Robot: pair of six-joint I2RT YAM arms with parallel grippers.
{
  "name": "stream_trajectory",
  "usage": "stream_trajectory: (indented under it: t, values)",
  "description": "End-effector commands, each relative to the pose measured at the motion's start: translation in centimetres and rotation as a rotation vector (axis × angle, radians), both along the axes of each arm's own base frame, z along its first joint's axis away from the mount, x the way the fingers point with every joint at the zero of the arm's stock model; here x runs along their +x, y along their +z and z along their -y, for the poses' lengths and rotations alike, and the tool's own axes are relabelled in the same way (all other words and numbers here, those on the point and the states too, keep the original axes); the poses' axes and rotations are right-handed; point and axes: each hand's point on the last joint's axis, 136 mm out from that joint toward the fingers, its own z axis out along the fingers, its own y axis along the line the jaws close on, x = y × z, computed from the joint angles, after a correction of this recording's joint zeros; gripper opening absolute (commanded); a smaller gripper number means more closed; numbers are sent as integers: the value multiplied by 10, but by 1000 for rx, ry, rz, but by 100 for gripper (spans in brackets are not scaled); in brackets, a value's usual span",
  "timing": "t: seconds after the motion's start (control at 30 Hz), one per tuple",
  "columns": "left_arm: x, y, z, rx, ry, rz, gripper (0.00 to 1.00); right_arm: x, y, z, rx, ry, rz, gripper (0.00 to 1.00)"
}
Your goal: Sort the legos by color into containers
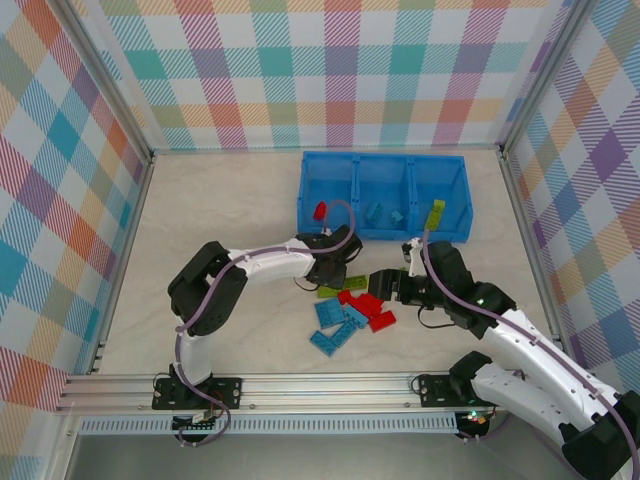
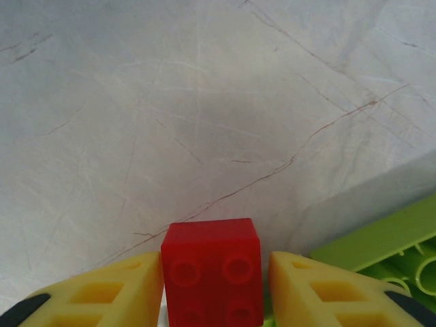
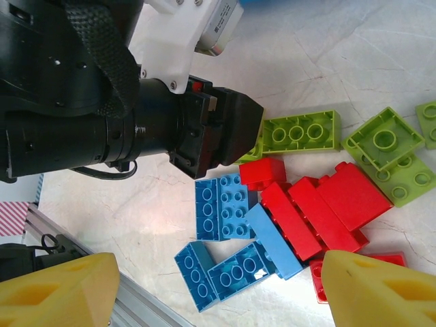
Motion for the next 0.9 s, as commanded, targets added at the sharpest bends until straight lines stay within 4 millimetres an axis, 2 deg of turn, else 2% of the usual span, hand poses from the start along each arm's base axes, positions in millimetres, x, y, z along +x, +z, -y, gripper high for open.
stream_trajectory:
  t: [0.0,0.13,0.2,0.27,0.37,0.43,0.53,0.63,0.77,0.87]
  values:
    - [-3,-12,-14,40,40,-21,42,0,6,-1,-2,13,17,79]
    - [-7,-18,-18,26,61,-20,32,-1,5,-2,4,14,14,79]
    - [-6,-9,-15,-2,61,-4,29,-2,7,-3,11,24,15,78]
    - [0,13,-10,-54,62,42,27,-3,11,-6,24,41,22,79]
    - [17,68,-5,-145,69,177,26,-4,16,-9,32,51,22,78]
    - [38,104,-9,-177,100,289,24,-4,19,-12,40,57,26,79]
    - [82,126,-26,-155,195,383,21,-2,19,-16,59,59,24,79]
    - [125,130,-32,-164,245,402,21,-2,17,-18,64,62,14,79]
    - [169,131,-13,-192,207,401,24,-4,15,-15,53,56,9,79]
    - [196,119,-7,-181,222,363,27,-5,13,-12,45,46,7,79]
